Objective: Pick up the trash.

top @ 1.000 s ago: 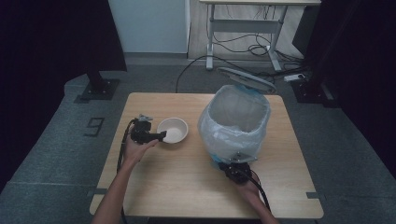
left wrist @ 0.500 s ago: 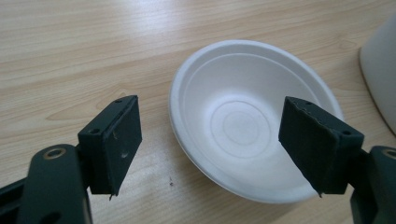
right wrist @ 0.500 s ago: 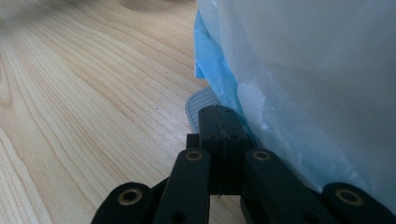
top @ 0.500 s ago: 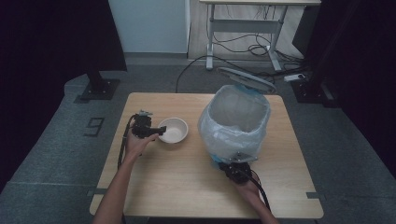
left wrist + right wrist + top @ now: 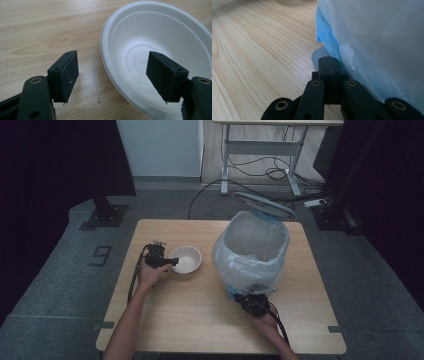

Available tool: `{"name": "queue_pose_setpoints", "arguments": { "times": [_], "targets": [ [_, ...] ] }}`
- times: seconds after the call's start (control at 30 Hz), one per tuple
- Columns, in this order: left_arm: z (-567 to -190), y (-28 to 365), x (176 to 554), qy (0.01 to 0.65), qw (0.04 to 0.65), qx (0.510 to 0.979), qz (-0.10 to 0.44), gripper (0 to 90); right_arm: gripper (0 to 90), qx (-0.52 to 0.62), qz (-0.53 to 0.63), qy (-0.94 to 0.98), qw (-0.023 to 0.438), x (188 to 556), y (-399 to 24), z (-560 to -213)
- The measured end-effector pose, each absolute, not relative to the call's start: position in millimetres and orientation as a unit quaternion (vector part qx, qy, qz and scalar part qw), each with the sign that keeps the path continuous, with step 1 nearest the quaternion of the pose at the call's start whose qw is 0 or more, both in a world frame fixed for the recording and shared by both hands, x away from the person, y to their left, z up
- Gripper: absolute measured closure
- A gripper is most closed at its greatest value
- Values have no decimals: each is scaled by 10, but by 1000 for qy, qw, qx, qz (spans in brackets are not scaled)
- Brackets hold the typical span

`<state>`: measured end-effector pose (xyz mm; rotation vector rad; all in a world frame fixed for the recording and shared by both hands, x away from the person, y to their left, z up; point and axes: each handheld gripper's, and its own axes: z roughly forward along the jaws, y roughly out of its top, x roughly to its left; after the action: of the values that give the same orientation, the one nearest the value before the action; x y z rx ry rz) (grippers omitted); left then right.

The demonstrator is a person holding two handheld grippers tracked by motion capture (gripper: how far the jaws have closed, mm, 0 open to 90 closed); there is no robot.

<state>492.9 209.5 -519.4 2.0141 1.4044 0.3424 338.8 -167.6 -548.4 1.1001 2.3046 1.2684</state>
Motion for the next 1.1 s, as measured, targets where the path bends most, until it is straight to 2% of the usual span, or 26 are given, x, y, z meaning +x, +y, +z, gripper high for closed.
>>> {"name": "queue_pose_setpoints", "arguments": {
  "times": [0.2, 0.4, 0.6, 0.8, 1.1],
  "targets": [
    [-5278, 2077, 4955, 541, 318, 770, 112, 380, 895, 381, 440, 800, 145, 3388, -1677, -5484],
    [-5299, 2037, 4938, 533, 320, 777, 102, 588, 894, 380, 440, 801, 146, 3388, -1676, -5484],
    [-5293, 2026, 4889, 526, 334, 777, 94, 731, 895, 379, 440, 801, 147, 3388, -1676, -5484],
    [-5261, 2104, 4811, 525, 370, 763, 78, 792, 895, 378, 439, 801, 148, 3386, -1674, -5484],
    [-5040, 2125, 4675, 503, 389, 763, 113, 838, 895, 377, 439, 802, 149, 3386, -1674, -5483]
  ]
}}
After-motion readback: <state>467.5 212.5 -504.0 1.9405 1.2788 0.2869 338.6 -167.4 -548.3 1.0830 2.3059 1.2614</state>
